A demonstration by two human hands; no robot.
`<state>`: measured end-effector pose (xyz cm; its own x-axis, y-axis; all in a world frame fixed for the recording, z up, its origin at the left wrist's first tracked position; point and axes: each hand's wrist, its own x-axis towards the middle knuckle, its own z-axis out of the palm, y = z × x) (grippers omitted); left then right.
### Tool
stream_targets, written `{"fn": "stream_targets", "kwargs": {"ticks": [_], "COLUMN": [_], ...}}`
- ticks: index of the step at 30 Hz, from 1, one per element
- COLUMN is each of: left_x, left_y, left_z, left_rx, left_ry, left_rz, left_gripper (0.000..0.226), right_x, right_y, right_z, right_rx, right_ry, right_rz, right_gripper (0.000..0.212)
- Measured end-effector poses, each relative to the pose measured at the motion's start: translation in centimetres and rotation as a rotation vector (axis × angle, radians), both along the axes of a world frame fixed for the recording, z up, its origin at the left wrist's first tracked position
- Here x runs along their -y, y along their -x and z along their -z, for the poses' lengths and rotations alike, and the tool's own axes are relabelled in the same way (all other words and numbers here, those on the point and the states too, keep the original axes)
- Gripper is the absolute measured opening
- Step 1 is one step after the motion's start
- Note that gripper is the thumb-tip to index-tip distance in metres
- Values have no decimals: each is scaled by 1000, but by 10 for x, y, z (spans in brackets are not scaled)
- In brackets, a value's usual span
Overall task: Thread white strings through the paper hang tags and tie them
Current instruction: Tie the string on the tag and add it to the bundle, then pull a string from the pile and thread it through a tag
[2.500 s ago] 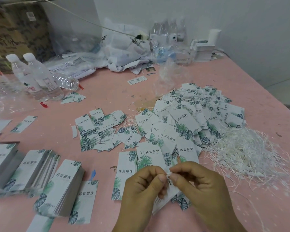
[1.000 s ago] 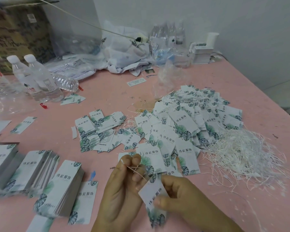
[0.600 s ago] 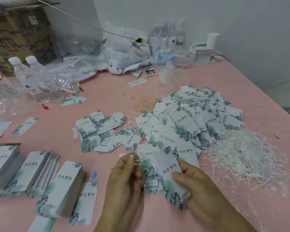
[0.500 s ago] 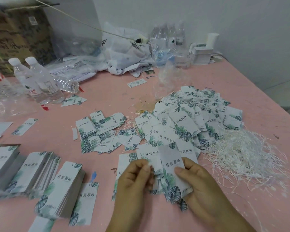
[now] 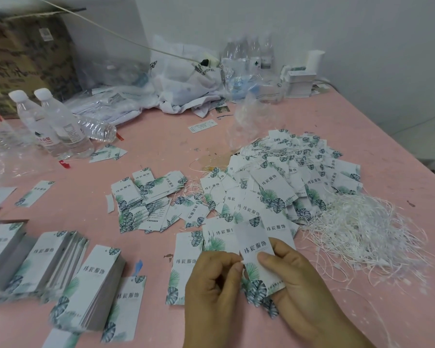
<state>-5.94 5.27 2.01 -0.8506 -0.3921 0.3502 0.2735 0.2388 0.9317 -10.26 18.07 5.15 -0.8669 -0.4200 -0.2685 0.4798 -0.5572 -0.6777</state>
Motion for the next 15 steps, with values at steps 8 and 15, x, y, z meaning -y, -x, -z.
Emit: {"fn": "stream_targets", "kwargs": {"ticks": [8, 15], "left_x": [1, -3], "left_y": [0, -2], "left_z": [-1, -9], "left_rx": [-71, -107], "left_ry": [-4, 73], "left_rz": [-120, -117], "left_gripper": [28, 25], "right_x": [6, 4], "right_y": [-4, 8], "right_z": [-2, -7], "right_rx": [52, 114], "right_ry": [126, 83], "right_rz": [-50, 5], "right_gripper": [38, 31]}}
